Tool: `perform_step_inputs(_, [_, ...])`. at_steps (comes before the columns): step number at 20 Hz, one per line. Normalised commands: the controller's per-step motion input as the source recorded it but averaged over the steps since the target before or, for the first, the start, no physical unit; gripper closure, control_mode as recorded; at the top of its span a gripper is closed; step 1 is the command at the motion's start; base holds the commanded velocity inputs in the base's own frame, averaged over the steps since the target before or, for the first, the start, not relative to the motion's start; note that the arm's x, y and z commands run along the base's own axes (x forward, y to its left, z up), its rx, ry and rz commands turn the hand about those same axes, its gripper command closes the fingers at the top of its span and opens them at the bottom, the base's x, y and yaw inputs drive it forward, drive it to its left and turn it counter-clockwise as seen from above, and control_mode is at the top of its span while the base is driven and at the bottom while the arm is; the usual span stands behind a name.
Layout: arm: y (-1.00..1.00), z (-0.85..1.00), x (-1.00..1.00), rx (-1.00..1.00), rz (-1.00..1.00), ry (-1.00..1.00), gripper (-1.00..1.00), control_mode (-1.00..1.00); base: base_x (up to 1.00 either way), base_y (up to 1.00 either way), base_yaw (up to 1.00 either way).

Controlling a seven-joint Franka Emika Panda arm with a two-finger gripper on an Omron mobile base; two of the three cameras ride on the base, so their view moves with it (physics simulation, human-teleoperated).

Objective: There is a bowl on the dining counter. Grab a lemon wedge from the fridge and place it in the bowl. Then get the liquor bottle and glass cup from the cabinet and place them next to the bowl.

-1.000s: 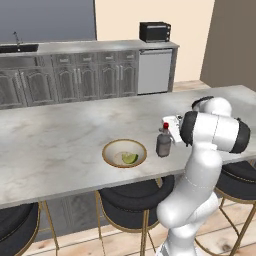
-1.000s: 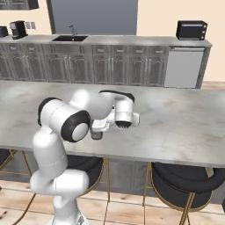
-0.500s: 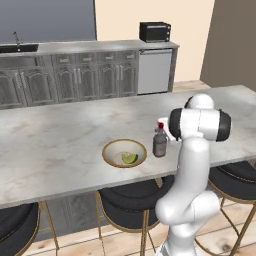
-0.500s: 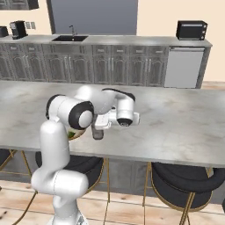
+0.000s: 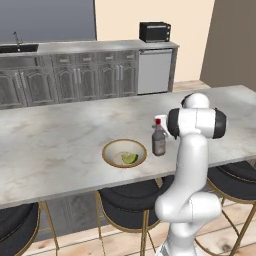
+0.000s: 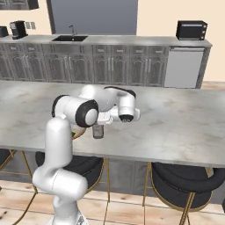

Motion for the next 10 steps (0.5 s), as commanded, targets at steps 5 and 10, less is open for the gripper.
perform_step_inputs(5, [0.11, -0.37, -0.19, -0.03, 0.0, -0.07, -1.0, -1.0, 0.0, 0.0, 0.0])
perform_step_inputs(10, [-0.07, -0.03, -0.24, 0.0, 0.0, -0.07, -1.0, -1.0, 0.0, 0.0, 0.0])
